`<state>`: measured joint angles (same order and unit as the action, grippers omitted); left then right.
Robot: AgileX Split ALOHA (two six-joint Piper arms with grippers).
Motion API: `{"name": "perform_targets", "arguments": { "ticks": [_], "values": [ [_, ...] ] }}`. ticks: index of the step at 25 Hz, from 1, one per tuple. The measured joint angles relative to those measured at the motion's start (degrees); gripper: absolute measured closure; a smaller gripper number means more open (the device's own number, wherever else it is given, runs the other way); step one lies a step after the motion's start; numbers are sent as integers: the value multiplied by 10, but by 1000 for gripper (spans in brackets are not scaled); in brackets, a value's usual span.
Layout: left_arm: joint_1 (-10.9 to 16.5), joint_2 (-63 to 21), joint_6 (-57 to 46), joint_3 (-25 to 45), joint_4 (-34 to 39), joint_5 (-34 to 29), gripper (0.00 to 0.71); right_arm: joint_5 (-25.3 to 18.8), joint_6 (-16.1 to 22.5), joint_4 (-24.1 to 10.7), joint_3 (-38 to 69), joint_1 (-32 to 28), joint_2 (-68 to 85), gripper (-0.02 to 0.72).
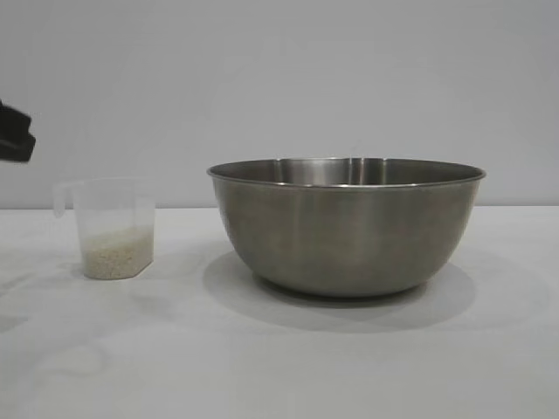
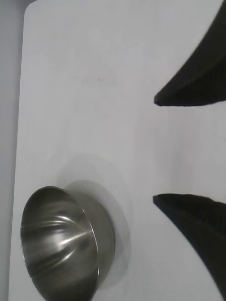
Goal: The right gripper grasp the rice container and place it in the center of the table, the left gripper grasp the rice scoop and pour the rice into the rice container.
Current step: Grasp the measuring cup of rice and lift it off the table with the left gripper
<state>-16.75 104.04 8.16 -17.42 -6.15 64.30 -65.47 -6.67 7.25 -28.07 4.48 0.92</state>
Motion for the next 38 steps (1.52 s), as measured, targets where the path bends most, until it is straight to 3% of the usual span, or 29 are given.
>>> {"name": "perform_targets", "arguments": {
  "ticks": [8,38],
  "values": [
    [0,79,-21,0,31,6,480,0,0,0,0,0,0,304],
    [0,133,-21,-56,13,11,480,0,0,1,0,0,0,304]
  ]
}}
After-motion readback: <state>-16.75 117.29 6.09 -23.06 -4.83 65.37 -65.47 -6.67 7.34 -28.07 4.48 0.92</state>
